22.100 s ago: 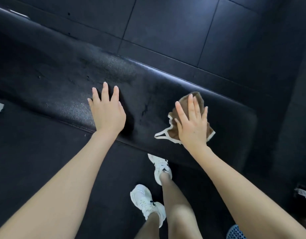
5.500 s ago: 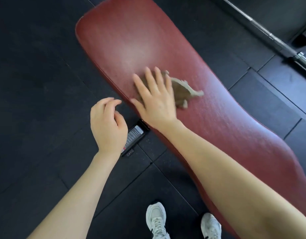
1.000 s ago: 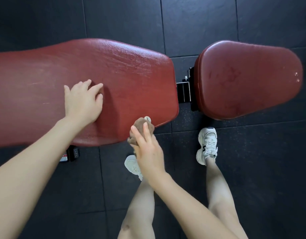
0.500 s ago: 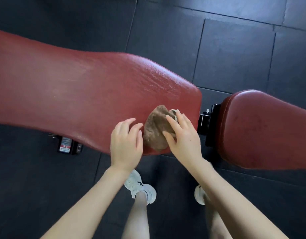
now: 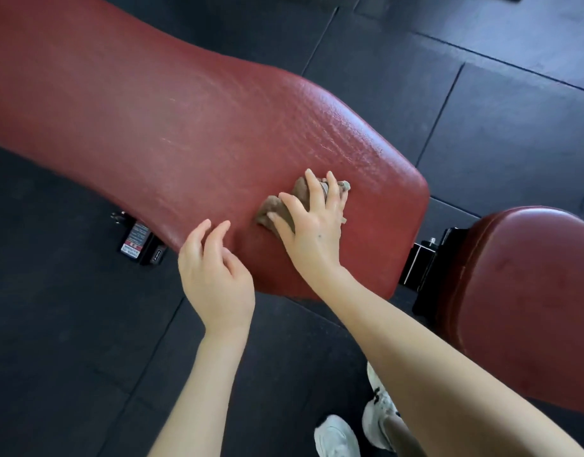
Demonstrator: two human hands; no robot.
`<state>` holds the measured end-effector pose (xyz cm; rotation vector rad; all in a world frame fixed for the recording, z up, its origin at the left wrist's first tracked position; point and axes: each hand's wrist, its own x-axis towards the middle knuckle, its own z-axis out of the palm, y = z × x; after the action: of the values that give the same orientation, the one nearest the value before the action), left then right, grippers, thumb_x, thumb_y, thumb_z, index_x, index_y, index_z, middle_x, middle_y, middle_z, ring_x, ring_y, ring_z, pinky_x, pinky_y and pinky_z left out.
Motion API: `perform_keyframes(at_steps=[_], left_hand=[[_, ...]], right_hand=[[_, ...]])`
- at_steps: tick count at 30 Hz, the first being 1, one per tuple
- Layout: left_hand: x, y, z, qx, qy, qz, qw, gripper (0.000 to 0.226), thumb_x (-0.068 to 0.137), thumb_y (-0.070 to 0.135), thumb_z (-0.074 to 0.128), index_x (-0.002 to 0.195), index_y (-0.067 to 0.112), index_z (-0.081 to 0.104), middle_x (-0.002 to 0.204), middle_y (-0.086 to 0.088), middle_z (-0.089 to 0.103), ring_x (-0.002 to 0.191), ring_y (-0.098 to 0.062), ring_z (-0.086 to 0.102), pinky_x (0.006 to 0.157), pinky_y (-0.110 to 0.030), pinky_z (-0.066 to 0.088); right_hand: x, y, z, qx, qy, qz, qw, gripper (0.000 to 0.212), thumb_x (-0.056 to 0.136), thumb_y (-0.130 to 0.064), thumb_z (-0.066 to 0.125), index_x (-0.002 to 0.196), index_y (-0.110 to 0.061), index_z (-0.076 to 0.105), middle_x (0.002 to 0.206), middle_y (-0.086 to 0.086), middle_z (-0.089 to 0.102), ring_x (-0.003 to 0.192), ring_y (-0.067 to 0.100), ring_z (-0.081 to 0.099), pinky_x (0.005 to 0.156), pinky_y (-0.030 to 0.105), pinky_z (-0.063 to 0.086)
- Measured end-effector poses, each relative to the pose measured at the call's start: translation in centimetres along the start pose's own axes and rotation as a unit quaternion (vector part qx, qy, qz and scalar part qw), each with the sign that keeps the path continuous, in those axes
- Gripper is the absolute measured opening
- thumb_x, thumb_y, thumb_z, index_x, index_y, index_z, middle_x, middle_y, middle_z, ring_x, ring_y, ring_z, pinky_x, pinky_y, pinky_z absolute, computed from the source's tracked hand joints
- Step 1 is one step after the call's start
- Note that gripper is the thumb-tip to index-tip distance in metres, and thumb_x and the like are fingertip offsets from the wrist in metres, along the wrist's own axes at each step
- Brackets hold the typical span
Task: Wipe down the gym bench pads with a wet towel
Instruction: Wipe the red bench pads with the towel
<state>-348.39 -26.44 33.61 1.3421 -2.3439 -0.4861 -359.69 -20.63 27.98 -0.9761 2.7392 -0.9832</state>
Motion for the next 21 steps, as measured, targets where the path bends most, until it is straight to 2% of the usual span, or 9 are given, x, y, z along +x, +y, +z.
perform_keyframes(at_steps=[2, 4, 6, 9, 11, 13, 15, 21], left_hand=[[0.2, -0.6, 0.2, -0.006, 0.013, 0.011, 1.0, 0.039, 0.082, -0.008, 0.044, 0.109, 0.008, 0.067, 0.122, -0.011, 0.059, 0.114, -0.029, 0.053, 0.095, -0.017, 0.027], [-0.2, -1.0, 0.3, -0.011, 0.019, 0.031, 0.999, 0.042, 0.08, -0.009, 0.042, 0.108, 0.009, 0.068, 0.121, -0.01, 0.059, 0.113, -0.028, 0.053, 0.095, -0.02, 0.029], [-1.1, -1.1, 0.2, -0.013, 0.008, 0.038, 0.999, 0.044, 0.078, -0.009, 0.04, 0.108, 0.009, 0.068, 0.122, -0.01, 0.059, 0.112, -0.029, 0.052, 0.094, -0.021, 0.03], [-3.7, -0.1, -0.6, -0.011, -0.027, 0.05, 0.998, 0.046, 0.077, -0.01, 0.04, 0.107, 0.009, 0.068, 0.121, -0.011, 0.058, 0.109, -0.032, 0.052, 0.092, -0.021, 0.03], [-5.6, 0.9, -1.1, -0.011, -0.057, 0.071, 0.996, 0.046, 0.075, -0.013, 0.04, 0.106, 0.008, 0.068, 0.12, -0.012, 0.059, 0.11, -0.033, 0.052, 0.092, -0.029, 0.035], [-7.1, 2.1, -1.2, -0.018, -0.083, 0.097, 0.992, 0.047, 0.073, -0.015, 0.041, 0.104, 0.007, 0.068, 0.118, -0.013, 0.06, 0.109, -0.034, 0.052, 0.09, -0.038, 0.041], [-8.7, 3.5, -0.8, -0.02, -0.11, 0.118, 0.987, 0.047, 0.072, -0.017, 0.043, 0.104, 0.006, 0.068, 0.117, -0.014, 0.061, 0.108, -0.035, 0.052, 0.089, -0.042, 0.043], [-14.4, 9.1, 2.6, -0.041, -0.204, 0.167, 0.964, 0.042, 0.074, -0.018, 0.049, 0.102, 0.006, 0.069, 0.116, -0.013, 0.062, 0.11, -0.034, 0.052, 0.089, -0.043, 0.045]], right_hand=[[-0.9, -0.5, 0.7, 0.002, 0.005, -0.034, 0.999, 0.035, 0.087, -0.038, 0.051, 0.09, -0.01, 0.073, 0.128, 0.023, 0.057, 0.123, 0.053, 0.043, 0.098, 0.072, 0.032], [-3.0, -0.3, 0.5, -0.023, -0.017, -0.114, 0.993, 0.03, 0.086, -0.034, 0.056, 0.084, -0.008, 0.071, 0.124, 0.022, 0.06, 0.119, 0.052, 0.048, 0.095, 0.069, 0.038], [-5.8, 1.2, -0.1, -0.067, -0.072, -0.18, 0.979, 0.016, 0.081, -0.023, 0.07, 0.084, -0.007, 0.069, 0.125, 0.021, 0.06, 0.119, 0.051, 0.049, 0.092, 0.066, 0.043], [-11.2, 4.7, -3.1, -0.096, -0.171, -0.217, 0.956, 0.024, 0.071, -0.008, 0.081, 0.09, -0.007, 0.066, 0.129, 0.021, 0.057, 0.12, 0.05, 0.049, 0.082, 0.063, 0.051], [-14.7, 6.9, -6.5, -0.105, -0.183, -0.202, 0.956, 0.013, 0.083, -0.017, 0.07, 0.089, -0.007, 0.066, 0.126, 0.022, 0.058, 0.117, 0.049, 0.052, 0.084, 0.059, 0.051], [-17.1, 8.6, -10.7, -0.104, -0.148, -0.148, 0.972, 0.033, 0.095, -0.034, 0.048, 0.093, -0.008, 0.067, 0.125, 0.022, 0.059, 0.117, 0.047, 0.054, 0.09, 0.055, 0.05], [-18.5, 10.3, -14.8, -0.096, -0.105, -0.088, 0.986, 0.047, 0.099, -0.043, 0.034, 0.101, -0.009, 0.067, 0.13, 0.021, 0.056, 0.12, 0.048, 0.05, 0.094, 0.053, 0.046], [-19.3, 18.4, -23.2, -0.152, -0.03, -0.011, 0.988, 0.045, 0.096, -0.042, 0.041, 0.11, -0.009, 0.067, 0.136, 0.022, 0.05, 0.129, 0.047, 0.041, 0.098, 0.058, 0.044]])
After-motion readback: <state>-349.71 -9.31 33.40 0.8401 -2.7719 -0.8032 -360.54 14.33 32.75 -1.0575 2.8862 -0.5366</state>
